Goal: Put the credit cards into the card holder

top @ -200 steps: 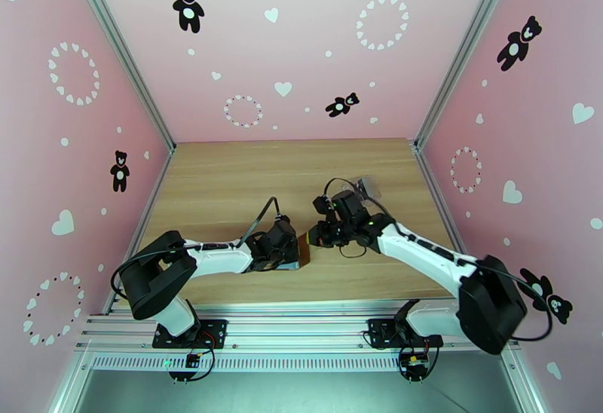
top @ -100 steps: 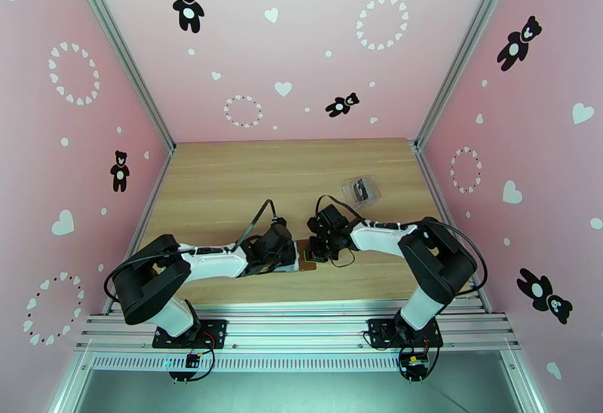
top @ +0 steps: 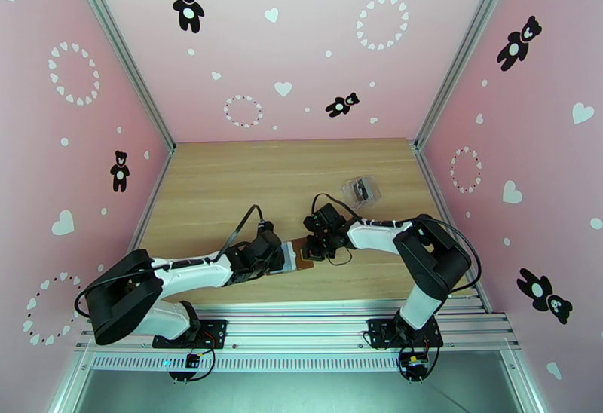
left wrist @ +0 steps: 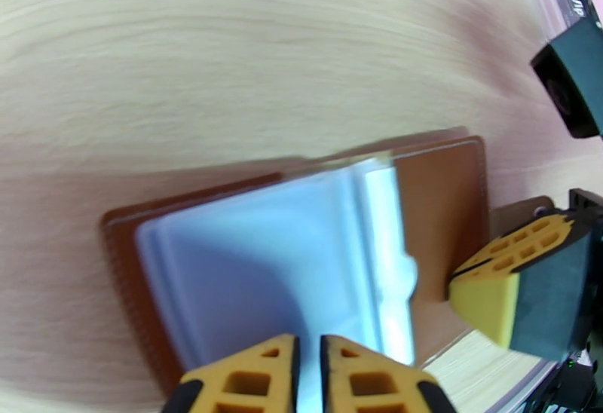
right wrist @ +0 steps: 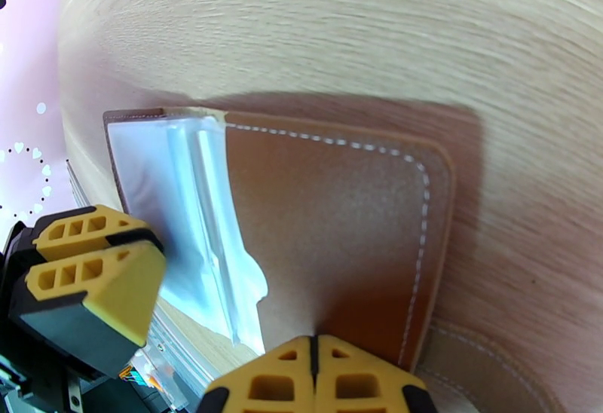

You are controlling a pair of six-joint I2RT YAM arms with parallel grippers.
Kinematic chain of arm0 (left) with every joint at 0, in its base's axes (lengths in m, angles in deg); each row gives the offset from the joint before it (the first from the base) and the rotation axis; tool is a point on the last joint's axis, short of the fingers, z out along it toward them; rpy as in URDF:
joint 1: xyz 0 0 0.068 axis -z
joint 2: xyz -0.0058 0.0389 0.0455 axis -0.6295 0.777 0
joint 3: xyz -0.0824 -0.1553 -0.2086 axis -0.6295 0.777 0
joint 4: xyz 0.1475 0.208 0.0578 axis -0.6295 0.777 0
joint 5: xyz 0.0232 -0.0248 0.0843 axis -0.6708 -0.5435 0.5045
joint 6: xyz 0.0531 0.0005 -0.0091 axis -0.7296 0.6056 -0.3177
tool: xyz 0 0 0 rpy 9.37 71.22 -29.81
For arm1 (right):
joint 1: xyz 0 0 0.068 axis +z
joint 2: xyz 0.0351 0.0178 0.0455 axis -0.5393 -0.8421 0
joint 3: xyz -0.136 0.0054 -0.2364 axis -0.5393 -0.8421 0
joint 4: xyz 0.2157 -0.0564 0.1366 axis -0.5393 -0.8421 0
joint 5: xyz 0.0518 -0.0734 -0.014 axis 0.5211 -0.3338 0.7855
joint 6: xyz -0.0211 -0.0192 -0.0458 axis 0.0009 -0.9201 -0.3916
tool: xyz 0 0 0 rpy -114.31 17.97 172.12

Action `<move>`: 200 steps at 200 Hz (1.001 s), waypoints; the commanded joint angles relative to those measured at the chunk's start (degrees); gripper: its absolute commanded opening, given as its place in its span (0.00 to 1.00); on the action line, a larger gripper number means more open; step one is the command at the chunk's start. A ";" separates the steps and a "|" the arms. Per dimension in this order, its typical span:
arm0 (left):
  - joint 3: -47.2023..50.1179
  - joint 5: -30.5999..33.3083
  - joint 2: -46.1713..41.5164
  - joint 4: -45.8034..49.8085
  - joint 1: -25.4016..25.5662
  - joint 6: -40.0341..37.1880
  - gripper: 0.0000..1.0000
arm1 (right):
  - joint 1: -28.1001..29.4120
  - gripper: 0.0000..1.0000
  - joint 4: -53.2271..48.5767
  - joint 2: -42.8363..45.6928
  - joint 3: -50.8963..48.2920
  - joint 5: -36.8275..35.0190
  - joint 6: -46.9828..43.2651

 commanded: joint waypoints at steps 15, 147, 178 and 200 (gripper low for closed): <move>2.83 3.35 -2.28 5.04 -0.48 0.35 0.16 | 0.11 0.00 -3.31 -1.91 -1.68 -5.73 0.04; 4.00 0.42 1.01 1.57 -3.62 -0.92 0.15 | 0.52 0.00 -1.97 3.66 -2.93 -6.75 1.95; 3.04 -0.17 -2.17 3.64 -3.58 -1.65 0.17 | 0.53 0.03 -6.95 10.29 -0.03 -9.15 0.87; 1.76 0.38 -6.18 6.88 -3.58 -1.93 0.24 | 0.44 0.16 -13.01 14.26 4.28 -11.58 -2.17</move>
